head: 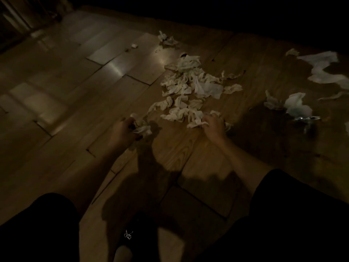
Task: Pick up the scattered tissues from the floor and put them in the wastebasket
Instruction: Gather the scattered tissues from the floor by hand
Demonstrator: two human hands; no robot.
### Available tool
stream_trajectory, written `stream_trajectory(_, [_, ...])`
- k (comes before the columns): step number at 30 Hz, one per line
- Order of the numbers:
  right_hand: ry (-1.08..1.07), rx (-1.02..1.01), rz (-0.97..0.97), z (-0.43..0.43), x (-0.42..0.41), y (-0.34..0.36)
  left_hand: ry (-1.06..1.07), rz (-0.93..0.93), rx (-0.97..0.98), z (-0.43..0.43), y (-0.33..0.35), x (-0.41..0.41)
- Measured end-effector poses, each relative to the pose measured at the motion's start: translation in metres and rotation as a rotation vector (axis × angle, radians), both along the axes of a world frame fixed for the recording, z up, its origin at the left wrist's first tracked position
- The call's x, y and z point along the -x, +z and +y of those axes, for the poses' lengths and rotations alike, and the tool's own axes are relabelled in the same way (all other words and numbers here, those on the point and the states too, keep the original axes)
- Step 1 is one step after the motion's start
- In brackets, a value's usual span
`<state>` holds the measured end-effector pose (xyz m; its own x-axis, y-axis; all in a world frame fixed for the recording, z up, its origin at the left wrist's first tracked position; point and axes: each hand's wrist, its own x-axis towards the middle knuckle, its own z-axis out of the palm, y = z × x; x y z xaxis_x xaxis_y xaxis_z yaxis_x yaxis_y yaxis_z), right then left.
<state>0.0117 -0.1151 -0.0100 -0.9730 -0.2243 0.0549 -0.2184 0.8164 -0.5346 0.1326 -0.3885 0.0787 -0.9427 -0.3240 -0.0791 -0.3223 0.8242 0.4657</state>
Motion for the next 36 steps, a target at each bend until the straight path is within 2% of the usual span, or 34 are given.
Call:
stream_trajectory(4, [0.083,0.110,0.045,-0.027,0.003,0.034,0.160,-0.002,0.035,-0.038,0.008,-0.003])
stream_trajectory(8, [0.173,0.145,0.058,-0.056,0.011,0.064,0.177,-0.143,0.003,-0.046,-0.015,0.008])
stream_trajectory(11, [0.205,0.156,0.046,-0.071,0.021,0.080,0.129,-0.274,0.122,-0.033,-0.039,0.007])
stream_trajectory(17, [0.249,0.064,-0.013,-0.098,0.042,0.092,0.134,-0.216,0.122,-0.063,-0.049,0.001])
stream_trajectory(19, [0.234,0.010,-0.025,-0.109,0.053,0.089,0.126,-0.180,0.043,-0.065,-0.044,0.002])
stream_trajectory(21, [0.226,-0.103,-0.089,-0.118,0.059,0.080,0.139,-0.119,-0.028,-0.058,-0.033,0.008])
stream_trajectory(24, [0.294,-0.318,-0.322,-0.129,0.051,0.041,0.114,0.017,-0.034,-0.048,-0.007,0.026])
stream_trajectory(26, [0.295,-0.392,-0.298,-0.131,0.032,0.008,0.109,0.108,-0.049,-0.044,0.011,0.038])
stream_trajectory(28, [0.252,-0.350,-0.064,-0.124,0.010,-0.011,0.103,0.177,-0.076,-0.045,0.026,0.046])
stream_trajectory(30, [0.269,-0.283,0.080,-0.113,0.002,-0.017,0.095,0.205,-0.083,-0.048,0.036,0.046])
stream_trajectory(34, [0.011,0.082,0.058,-0.114,0.039,0.009,0.138,0.219,-0.063,-0.063,0.039,0.041])
stream_trajectory(36, [-0.014,0.156,0.083,-0.132,0.056,0.027,0.162,0.213,-0.068,-0.069,0.036,0.039])
